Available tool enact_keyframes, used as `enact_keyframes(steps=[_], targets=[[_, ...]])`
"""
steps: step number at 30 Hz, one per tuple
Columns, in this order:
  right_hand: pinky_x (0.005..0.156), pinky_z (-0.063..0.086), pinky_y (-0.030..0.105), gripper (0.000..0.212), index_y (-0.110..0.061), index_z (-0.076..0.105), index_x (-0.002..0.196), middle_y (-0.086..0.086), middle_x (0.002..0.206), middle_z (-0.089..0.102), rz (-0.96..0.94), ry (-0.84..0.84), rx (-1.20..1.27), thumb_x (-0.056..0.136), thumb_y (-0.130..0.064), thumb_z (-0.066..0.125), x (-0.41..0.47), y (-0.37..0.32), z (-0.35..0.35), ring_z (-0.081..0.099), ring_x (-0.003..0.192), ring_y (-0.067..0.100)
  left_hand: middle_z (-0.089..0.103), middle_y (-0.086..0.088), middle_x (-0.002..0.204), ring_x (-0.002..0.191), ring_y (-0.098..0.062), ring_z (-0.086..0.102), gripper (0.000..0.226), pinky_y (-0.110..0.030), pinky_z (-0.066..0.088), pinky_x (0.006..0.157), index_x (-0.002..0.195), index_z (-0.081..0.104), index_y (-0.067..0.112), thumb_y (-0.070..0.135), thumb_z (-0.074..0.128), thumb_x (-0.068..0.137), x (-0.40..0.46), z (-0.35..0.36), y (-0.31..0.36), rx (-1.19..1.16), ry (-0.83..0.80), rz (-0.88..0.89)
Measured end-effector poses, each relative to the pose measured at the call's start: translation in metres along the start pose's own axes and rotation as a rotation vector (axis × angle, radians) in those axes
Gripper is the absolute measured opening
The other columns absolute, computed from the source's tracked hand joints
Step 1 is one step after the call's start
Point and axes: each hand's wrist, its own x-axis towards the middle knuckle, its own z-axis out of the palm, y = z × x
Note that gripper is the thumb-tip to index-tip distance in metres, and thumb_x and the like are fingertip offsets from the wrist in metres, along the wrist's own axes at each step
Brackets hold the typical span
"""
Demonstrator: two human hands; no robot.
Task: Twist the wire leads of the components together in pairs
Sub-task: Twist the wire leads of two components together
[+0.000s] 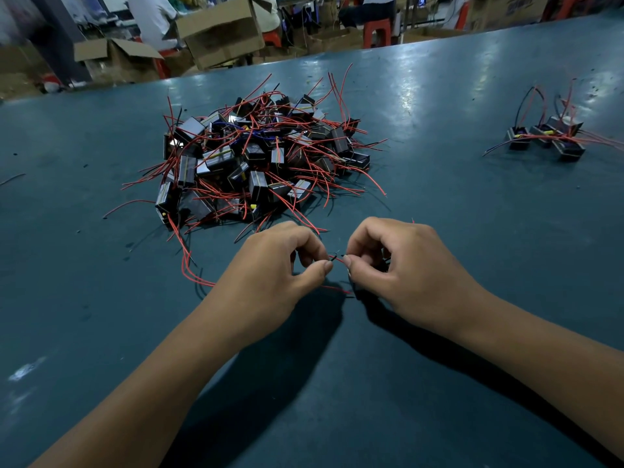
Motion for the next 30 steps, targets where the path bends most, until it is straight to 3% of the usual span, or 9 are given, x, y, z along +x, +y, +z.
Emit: enact_keyframes(steps=[4,10,14,16,20,26,30], targets=[[0.063,0.045,0.028,0.01,-0.022,0.062,0.078,-0.008,0.066,0.06,0.017,0.003,-0.012,0.084,-0.021,0.07,0.0,0.0,0.002,0.056,0.067,0.011,0.052,0.015,0.076,0.075,0.012,0.047,0.02,-0.008,0.033,0.067,0.077,0.059,0.031,0.022,0.074,0.087,0.001,-0.001,0.001,0.099,-0.01,0.031],[0.059,0.039,0.015,0.016,-0.02,0.063,0.076,-0.009,0.062,0.059,0.033,0.081,0.07,0.091,-0.023,0.066,0.004,0.002,-0.006,0.053,0.06,0.005,0.059,0.012,0.084,0.079,-0.01,0.052,0.01,-0.015,0.04,0.07,0.084,0.064,0.027,0.022,0.066,0.093,0.001,-0.017,-0.007,0.03,0.043,0.011],[0.063,0.036,0.006,0.008,-0.016,0.069,0.086,-0.015,0.068,0.061,0.045,0.049,0.008,0.091,-0.013,0.065,0.006,0.006,-0.009,0.055,0.065,-0.006,0.062,0.014,0.091,0.085,-0.005,0.054,0.008,-0.023,0.044,0.079,0.095,0.073,0.029,0.023,0.067,0.093,0.002,-0.022,-0.014,0.103,-0.128,-0.008],[0.067,0.037,0.005,0.006,-0.017,0.071,0.088,-0.014,0.075,0.065,0.012,-0.001,-0.03,0.091,-0.014,0.066,0.005,0.006,-0.009,0.058,0.074,-0.004,0.063,0.013,0.092,0.085,-0.006,0.056,0.01,-0.032,0.045,0.083,0.098,0.075,0.031,0.028,0.067,0.094,0.002,-0.023,-0.016,0.134,-0.246,0.009],[0.073,0.037,0.005,0.005,-0.019,0.072,0.091,-0.012,0.084,0.07,-0.022,-0.093,-0.06,0.091,-0.02,0.067,0.005,0.005,-0.007,0.06,0.085,0.001,0.064,0.01,0.092,0.089,-0.011,0.059,0.016,-0.035,0.046,0.084,0.102,0.077,0.031,0.035,0.063,0.095,0.004,-0.023,-0.017,0.153,-0.368,0.038],[0.075,0.042,0.011,0.01,-0.022,0.072,0.091,-0.011,0.085,0.07,-0.055,-0.197,-0.054,0.094,-0.028,0.065,0.005,0.006,-0.007,0.062,0.084,0.004,0.059,0.013,0.083,0.08,-0.005,0.053,0.007,-0.024,0.042,0.074,0.091,0.072,0.028,0.033,0.067,0.093,0.002,-0.021,-0.017,0.152,-0.381,0.053],[0.067,0.039,0.01,0.022,-0.019,0.071,0.086,-0.013,0.076,0.067,-0.046,-0.183,-0.005,0.098,-0.031,0.058,0.005,0.006,-0.007,0.059,0.076,0.001,0.057,0.015,0.078,0.075,-0.001,0.054,0.011,-0.018,0.04,0.065,0.089,0.06,0.029,0.027,0.059,0.099,0.001,-0.018,-0.019,0.137,-0.322,0.019]])
